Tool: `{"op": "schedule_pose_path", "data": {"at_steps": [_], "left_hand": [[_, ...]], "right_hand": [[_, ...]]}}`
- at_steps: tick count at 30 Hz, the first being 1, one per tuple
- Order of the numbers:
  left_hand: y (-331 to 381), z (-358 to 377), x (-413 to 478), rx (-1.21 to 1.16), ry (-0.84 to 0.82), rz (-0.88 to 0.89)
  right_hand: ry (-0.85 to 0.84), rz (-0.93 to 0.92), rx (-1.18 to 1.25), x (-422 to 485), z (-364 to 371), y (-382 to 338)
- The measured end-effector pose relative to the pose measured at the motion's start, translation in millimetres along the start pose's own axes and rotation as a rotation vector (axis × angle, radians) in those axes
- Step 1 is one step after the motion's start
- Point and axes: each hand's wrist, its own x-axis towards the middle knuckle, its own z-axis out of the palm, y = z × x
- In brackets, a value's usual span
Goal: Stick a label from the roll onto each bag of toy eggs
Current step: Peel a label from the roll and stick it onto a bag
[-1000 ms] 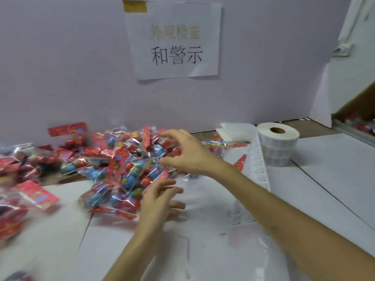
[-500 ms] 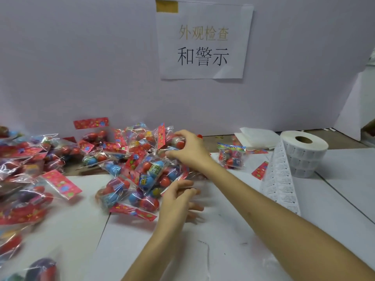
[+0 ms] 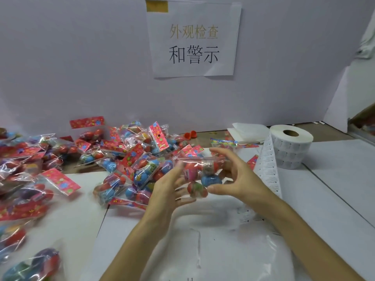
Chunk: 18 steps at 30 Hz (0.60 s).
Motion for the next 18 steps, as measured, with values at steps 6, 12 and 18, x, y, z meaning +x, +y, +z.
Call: {"op": "schedule_pose_path", "data": {"at_steps": [6,12,18], "left_hand": [[-4,-1,-4,-0.044,0.036,0.023],[-1,-3,-2,0.019,0.024,0.029],[-8,2,-2,0.073,0.089,0.064]], "right_hand": [[0.010,0.083,0.123,-10,7,4],[0.044,0.163,0.076,-17,13,-7],[0.073,0.202,0.062,-19,16,-3]]}}
